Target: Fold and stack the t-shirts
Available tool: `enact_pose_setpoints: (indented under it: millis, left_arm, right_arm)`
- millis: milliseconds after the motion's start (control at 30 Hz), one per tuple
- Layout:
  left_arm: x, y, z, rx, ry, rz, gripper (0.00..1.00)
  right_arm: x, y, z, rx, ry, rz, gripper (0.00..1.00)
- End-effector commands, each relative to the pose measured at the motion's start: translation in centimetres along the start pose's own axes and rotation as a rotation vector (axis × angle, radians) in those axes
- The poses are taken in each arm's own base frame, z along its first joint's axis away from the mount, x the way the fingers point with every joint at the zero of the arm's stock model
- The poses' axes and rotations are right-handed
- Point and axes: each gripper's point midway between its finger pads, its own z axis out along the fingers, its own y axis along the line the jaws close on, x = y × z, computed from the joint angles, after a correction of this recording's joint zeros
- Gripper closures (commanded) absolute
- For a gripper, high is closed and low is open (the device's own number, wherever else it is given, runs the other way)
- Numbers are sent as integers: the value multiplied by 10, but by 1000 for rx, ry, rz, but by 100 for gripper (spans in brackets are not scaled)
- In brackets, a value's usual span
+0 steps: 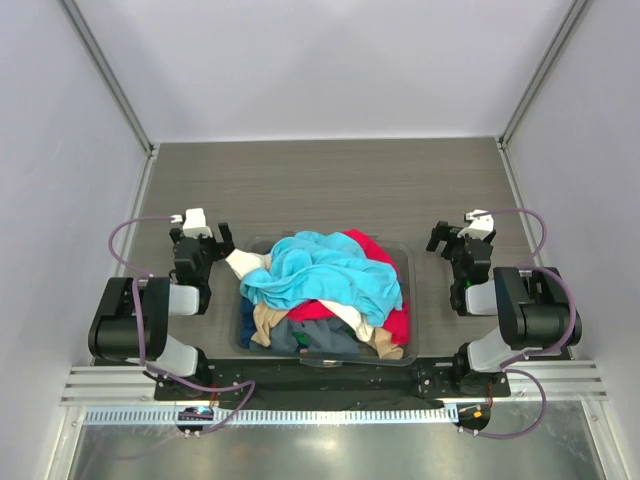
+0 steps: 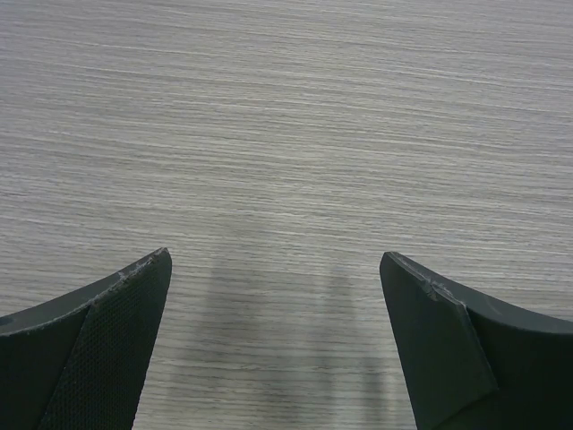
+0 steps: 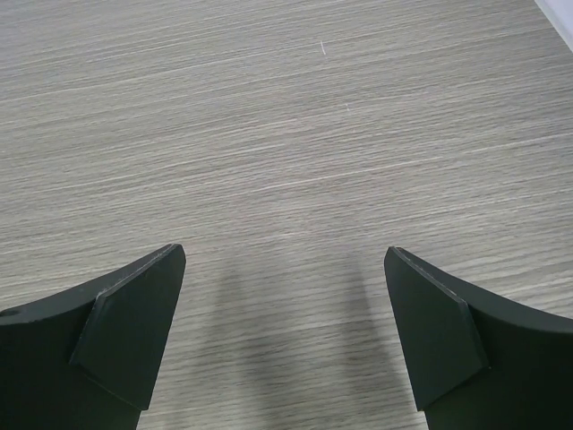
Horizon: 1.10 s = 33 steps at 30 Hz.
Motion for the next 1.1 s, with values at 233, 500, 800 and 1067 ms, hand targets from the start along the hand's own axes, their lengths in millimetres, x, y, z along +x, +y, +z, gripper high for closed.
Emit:
enact_pose_setpoints:
  millis: [233, 500, 800, 1067]
  left_arm:
    - [-21, -1, 6, 4, -63, 17, 0]
    - [-21, -1, 6, 4, -63, 17, 0]
    - [-24, 5, 5, -37, -75, 2, 0]
    - [-82, 68, -67, -627, 52, -504, 0]
  right_arm:
    - [-15, 5, 4, -21, -54, -10, 0]
    - [-31, 23, 4, 8, 1, -96, 0]
    - [-180, 102, -27, -176, 209, 498, 0]
    - [-173, 216, -103, -467, 501, 213, 6]
